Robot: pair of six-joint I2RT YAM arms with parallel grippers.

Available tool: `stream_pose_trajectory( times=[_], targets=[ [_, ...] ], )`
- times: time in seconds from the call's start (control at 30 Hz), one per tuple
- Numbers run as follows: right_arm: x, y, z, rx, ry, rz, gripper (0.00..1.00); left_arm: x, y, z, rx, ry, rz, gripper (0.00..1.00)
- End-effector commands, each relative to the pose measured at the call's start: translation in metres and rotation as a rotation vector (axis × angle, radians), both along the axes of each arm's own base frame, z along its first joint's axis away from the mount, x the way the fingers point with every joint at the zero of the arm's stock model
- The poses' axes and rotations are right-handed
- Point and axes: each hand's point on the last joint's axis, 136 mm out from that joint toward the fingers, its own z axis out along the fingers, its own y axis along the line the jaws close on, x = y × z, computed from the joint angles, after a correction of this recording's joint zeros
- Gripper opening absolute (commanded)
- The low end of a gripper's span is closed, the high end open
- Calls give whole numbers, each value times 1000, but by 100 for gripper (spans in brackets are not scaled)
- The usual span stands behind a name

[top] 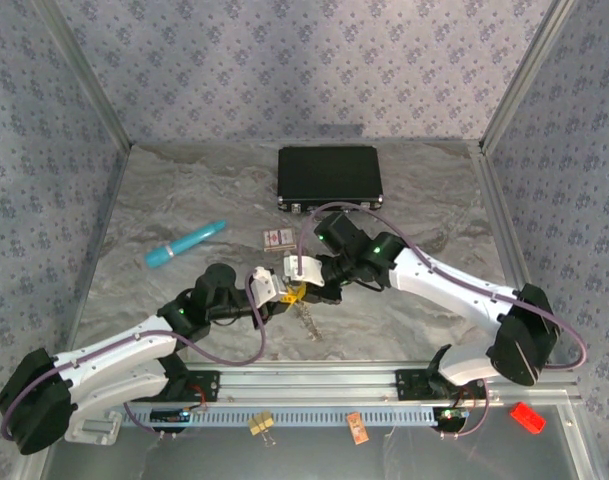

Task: Put the keys on the keyring

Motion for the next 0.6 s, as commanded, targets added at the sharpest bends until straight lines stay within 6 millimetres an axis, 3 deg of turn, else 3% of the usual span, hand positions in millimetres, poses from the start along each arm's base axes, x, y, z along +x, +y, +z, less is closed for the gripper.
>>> stream_pose_trajectory(
  times=[0.0,0.33,0.43,0.57],
  targets=[
    [-4,1,22,163,56,-11,26,4,-5,24,-87,-60,-6,0],
    [0,0,16,254,121,-53,26,2,-6,28,-143,-93,-14,0],
    [1,0,13,255,130,-57,18,2,-6,29,-152,-94,-16,0],
    [2,0,12,252,135,-61,0,3,-6,30,-159,-94,-9,0]
  ],
)
